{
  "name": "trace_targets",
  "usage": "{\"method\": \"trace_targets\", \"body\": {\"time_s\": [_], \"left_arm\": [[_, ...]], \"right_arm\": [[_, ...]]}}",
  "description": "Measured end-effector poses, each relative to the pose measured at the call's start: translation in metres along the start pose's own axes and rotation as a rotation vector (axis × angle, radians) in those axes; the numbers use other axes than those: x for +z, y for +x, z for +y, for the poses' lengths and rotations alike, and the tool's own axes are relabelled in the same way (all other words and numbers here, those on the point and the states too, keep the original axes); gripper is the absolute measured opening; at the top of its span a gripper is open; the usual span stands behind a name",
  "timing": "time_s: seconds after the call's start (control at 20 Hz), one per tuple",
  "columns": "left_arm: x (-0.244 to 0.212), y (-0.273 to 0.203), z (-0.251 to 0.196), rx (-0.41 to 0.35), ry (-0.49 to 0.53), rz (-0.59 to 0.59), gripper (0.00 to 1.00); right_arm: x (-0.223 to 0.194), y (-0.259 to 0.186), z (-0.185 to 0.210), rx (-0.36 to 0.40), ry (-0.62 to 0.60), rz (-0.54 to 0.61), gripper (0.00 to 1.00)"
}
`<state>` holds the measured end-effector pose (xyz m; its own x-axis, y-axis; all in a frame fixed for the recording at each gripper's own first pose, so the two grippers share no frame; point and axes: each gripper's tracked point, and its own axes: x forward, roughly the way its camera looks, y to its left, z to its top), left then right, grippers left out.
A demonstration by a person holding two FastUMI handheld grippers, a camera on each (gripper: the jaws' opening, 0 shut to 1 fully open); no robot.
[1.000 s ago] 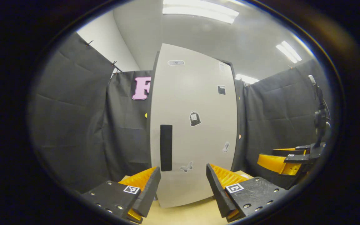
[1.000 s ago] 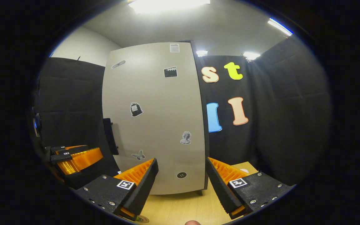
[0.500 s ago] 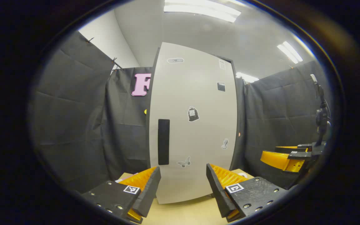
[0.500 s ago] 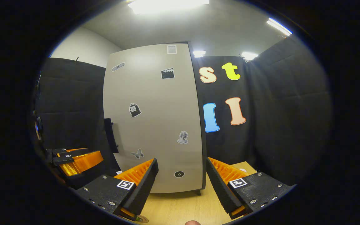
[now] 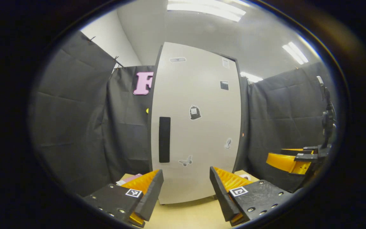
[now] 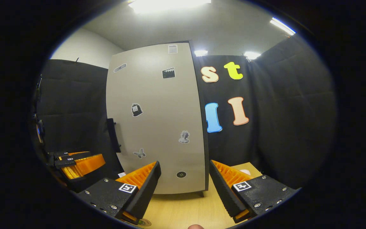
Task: Open the cabinet door with the right hand, grasp the bottle in the cabinet with the left hand and place it on the coaster, then close the cabinet door with the right hand.
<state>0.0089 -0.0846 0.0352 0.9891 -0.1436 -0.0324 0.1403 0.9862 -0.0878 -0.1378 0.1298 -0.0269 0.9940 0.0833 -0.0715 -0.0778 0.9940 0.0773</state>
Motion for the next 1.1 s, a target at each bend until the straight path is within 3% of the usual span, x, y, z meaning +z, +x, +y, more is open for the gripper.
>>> {"method": "trace_targets", "body": {"time_s": [1.05,1.1], "left_arm": [[-0.0062,0.0092,0.0057,0.008,-0.007,0.022,0.84],[-0.0058,0.0088,0.0063,0.006,-0.011,0.021,0.77]], "right_arm": [[-0.0025,0.004,0.0001,0.002,0.011,0.012,0.94],[-0.0023,0.0038,0.0001,0.002,0.01,0.012,0.94]]}}
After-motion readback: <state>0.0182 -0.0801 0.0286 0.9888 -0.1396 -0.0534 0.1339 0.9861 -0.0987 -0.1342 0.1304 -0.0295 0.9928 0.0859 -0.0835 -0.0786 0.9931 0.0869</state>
